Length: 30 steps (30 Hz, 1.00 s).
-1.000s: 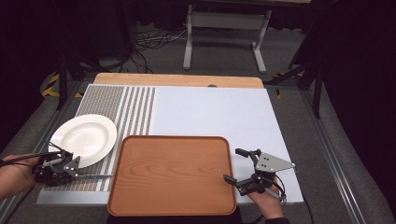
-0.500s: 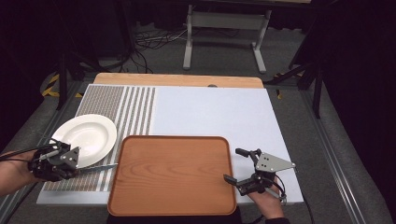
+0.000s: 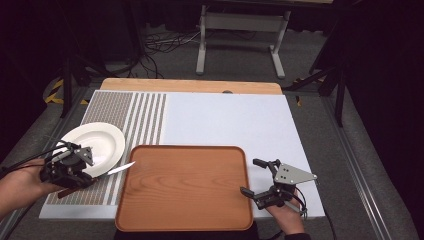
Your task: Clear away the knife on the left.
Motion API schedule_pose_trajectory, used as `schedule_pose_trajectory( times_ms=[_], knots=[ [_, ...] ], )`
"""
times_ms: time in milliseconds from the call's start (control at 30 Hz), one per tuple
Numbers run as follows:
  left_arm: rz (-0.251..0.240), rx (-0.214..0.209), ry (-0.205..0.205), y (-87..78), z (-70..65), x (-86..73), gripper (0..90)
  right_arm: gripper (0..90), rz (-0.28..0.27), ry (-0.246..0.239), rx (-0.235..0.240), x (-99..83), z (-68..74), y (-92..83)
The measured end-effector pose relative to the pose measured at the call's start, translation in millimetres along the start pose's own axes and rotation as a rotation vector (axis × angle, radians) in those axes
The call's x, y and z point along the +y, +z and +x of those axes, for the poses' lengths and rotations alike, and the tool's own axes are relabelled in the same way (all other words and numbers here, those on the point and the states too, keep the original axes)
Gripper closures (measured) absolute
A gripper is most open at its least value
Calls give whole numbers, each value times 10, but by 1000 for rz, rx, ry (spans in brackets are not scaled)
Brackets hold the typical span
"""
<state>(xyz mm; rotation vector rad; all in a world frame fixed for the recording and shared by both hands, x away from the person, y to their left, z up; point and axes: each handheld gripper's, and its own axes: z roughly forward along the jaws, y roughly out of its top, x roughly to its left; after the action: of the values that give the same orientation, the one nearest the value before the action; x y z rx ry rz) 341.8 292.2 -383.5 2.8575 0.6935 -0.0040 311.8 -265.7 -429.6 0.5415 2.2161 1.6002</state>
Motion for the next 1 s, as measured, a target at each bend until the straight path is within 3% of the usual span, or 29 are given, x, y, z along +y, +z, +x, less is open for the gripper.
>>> schedule_pose_trajectory(
  times_ms=[100, 333, 500, 933, 1000],
  knots=[
    [-36, -12, -22, -22, -14, 34, 777, 28, 0, 1, 0, -1, -2, -1],
    [-99, -97, -67, -22, -86, 157, 777, 28, 0, 7, -5, 2, -5, -3],
    [-128, -123, -104, -8, -130, 227, 778, 28, -1, 7, -6, 4, -5, -8],
    [-187, -139, -228, 117, -307, 464, 777, 28, 2, 12, -12, 2, -12, -17],
    [-192, -143, -230, 129, -315, 480, 777, 28, 2, 12, -11, 1, -13, -17]
  ],
)
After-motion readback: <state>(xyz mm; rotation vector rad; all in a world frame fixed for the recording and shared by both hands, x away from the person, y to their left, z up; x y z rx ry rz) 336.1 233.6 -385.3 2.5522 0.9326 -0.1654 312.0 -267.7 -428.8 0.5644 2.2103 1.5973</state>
